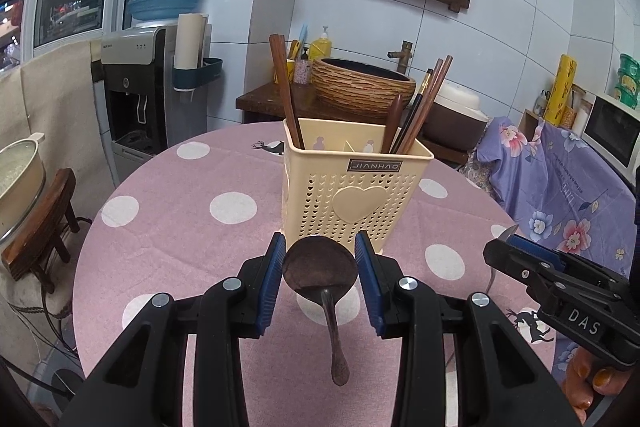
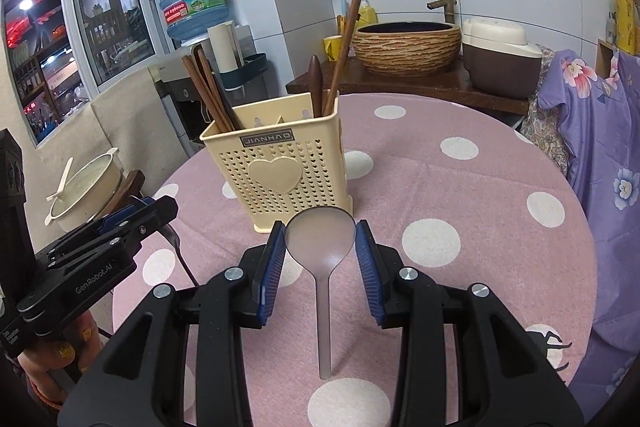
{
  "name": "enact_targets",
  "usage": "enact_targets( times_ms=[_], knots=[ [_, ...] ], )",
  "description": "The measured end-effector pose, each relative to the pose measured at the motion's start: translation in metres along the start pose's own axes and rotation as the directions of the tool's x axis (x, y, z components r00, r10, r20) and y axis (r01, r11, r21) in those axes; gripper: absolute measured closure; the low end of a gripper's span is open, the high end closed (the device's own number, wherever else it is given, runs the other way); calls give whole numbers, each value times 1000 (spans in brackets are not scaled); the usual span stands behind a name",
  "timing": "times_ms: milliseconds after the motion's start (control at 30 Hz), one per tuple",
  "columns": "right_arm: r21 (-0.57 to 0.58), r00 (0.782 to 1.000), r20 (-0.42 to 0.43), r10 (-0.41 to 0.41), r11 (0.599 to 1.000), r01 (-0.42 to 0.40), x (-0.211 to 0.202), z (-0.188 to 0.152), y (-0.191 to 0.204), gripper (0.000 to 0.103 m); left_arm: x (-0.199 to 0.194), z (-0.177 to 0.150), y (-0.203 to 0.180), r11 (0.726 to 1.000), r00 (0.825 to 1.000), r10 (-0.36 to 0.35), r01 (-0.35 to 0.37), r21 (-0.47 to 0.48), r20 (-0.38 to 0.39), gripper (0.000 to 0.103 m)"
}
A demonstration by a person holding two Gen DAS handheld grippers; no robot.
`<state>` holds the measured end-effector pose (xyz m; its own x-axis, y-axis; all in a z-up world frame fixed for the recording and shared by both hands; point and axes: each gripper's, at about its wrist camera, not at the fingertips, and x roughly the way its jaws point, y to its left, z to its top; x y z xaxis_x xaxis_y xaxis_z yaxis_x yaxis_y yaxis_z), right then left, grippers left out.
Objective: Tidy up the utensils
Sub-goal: 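Lift both spoons and carry them over the beige holder, then lower both spoons into the holder and open both grippers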
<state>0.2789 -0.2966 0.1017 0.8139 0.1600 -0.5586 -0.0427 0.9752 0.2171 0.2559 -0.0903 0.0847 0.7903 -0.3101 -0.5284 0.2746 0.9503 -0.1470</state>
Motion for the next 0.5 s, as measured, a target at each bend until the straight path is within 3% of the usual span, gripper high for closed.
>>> enact_targets(
  times_ms=[167, 267, 500],
  knots=[
    [-40, 998, 58, 12, 999, -10, -2, 23, 14, 66, -5, 21, 5, 999, 999, -33, 33, -5, 28, 67],
    [-71, 991, 130, 19, 997, -10, -9, 50, 27, 66, -17, 48, 7, 999, 993, -44, 45, -7, 106, 67],
    [-120, 939, 343, -6, 992, 50, -26, 137, 58, 66, -29, 134, 6, 998, 958, -23, 36, -42, 285, 67]
  ],
)
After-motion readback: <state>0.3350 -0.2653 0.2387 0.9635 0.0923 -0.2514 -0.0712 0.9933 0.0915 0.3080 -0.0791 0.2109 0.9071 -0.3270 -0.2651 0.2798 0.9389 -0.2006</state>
